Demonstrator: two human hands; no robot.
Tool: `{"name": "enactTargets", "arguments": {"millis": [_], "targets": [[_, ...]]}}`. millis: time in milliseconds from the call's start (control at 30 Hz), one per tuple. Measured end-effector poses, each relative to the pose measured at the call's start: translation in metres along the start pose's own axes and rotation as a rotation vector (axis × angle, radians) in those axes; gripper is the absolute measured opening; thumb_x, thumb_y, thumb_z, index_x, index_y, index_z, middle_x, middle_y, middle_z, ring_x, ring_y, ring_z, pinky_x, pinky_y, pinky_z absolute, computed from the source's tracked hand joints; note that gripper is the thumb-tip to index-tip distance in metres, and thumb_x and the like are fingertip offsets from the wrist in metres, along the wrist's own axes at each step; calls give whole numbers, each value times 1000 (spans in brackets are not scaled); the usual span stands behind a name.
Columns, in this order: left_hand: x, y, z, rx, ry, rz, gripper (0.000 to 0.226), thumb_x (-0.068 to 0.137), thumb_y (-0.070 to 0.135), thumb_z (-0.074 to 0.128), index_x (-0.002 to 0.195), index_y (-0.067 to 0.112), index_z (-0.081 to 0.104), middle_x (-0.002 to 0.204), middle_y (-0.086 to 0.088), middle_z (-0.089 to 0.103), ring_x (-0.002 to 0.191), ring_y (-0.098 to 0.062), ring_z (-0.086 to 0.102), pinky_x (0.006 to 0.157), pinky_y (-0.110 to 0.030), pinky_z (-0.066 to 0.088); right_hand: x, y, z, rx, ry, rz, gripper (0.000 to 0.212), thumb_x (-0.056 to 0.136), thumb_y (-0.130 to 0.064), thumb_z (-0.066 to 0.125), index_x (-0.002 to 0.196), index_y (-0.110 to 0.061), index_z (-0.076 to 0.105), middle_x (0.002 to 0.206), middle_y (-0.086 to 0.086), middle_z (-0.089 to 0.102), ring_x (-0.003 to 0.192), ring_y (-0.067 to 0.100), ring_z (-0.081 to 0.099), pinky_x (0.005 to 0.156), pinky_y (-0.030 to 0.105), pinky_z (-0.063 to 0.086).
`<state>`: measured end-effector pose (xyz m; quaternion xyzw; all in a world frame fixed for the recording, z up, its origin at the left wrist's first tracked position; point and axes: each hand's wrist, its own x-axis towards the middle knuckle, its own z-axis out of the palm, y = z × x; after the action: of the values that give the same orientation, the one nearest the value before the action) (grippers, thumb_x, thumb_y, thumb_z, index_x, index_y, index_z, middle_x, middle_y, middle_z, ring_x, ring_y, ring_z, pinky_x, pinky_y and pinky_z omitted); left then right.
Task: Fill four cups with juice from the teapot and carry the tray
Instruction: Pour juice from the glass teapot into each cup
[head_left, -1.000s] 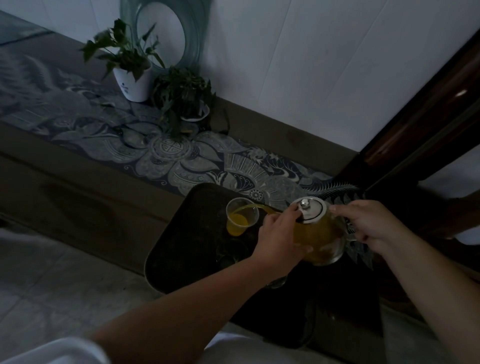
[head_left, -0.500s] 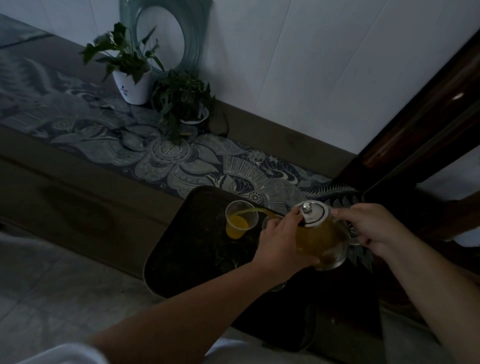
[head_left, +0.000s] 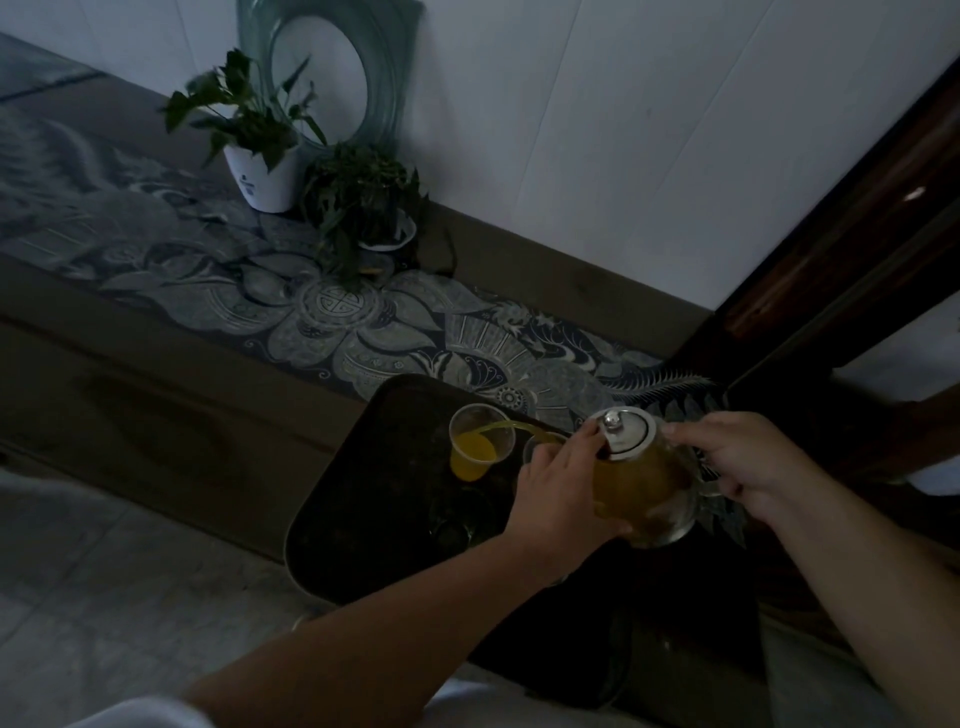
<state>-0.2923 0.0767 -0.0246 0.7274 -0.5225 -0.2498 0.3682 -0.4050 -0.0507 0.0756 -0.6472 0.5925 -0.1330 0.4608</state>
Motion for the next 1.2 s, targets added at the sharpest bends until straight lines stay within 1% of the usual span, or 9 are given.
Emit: {"name": "enactTargets", "arguments": {"millis": [67, 200, 367, 533, 633, 767, 967, 1033, 1200], "targets": [[0, -1, 0, -5, -2, -1, 100, 71, 41, 82, 149, 32, 20, 159, 18, 17, 137, -23, 24, 111, -44, 25, -1, 0, 0, -9, 0, -6, 26, 84, -19, 75, 72, -6, 56, 45, 1, 40, 28, 10, 28, 30, 15, 18], [1, 0, 1, -25, -6, -4, 101, 70, 40, 83, 149, 31, 20, 158, 18, 18, 137, -21, 23, 111, -42, 24, -4, -4, 1, 1, -2, 1, 23, 86, -14, 73, 75, -1, 58, 31, -7, 41, 21, 5, 32, 28, 11, 19], [3, 1, 2, -40, -13, -3, 100, 71, 40, 82, 149, 31, 20, 157, 19, 18, 136, -19, 22, 110, -41, 22, -9, -9, 1, -6, -4, 9, 23, 88, -13, 71, 76, 0, 57, 27, -7, 38, 19, 4, 30, 26, 12, 19], [4, 0, 2, -48, -6, -5, 100, 71, 40, 82, 149, 31, 20, 156, 18, 19, 136, -20, 22, 109, -41, 22, -14, -14, 2, 2, -16, 14, 28, 89, -10, 68, 68, -3, 52, 26, -9, 39, 19, 0, 34, 25, 10, 21], [4, 0, 2, -62, 0, 2, 100, 71, 39, 82, 149, 32, 19, 156, 19, 20, 136, -20, 23, 108, -41, 22, -13, -16, 2, 3, -14, 11, 25, 89, -10, 69, 71, -2, 54, 27, -9, 38, 19, 1, 32, 26, 10, 20], [5, 1, 0, -59, -8, 0, 99, 71, 40, 82, 148, 33, 20, 155, 20, 20, 135, -19, 23, 110, -41, 22, -9, -15, 1, -5, -15, 9, 30, 88, -12, 71, 65, -5, 53, 28, -8, 40, 20, 2, 34, 27, 11, 20], [5, -1, 0, -52, 11, 6, 100, 69, 42, 83, 147, 33, 22, 154, 20, 22, 134, -20, 25, 109, -41, 24, -7, -15, 2, -21, -22, 12, 21, 86, -15, 73, 84, 0, 60, 29, -8, 40, 19, 2, 34, 27, 10, 19], [5, -1, -1, -59, 7, 6, 100, 69, 41, 83, 147, 33, 21, 154, 19, 23, 134, -19, 24, 108, -40, 23, -9, -15, 2, -26, -17, 6, 21, 86, -15, 73, 85, 1, 60, 29, -8, 41, 19, 3, 34, 28, 11, 19], [4, 0, -4, -54, 6, 10, 100, 69, 42, 83, 148, 33, 21, 154, 21, 22, 134, -19, 25, 109, -39, 23, -12, -19, 3, -41, -12, -9, 22, 88, -12, 71, 79, 3, 58, 27, -8, 38, 18, 3, 31, 27, 10, 18]]}}
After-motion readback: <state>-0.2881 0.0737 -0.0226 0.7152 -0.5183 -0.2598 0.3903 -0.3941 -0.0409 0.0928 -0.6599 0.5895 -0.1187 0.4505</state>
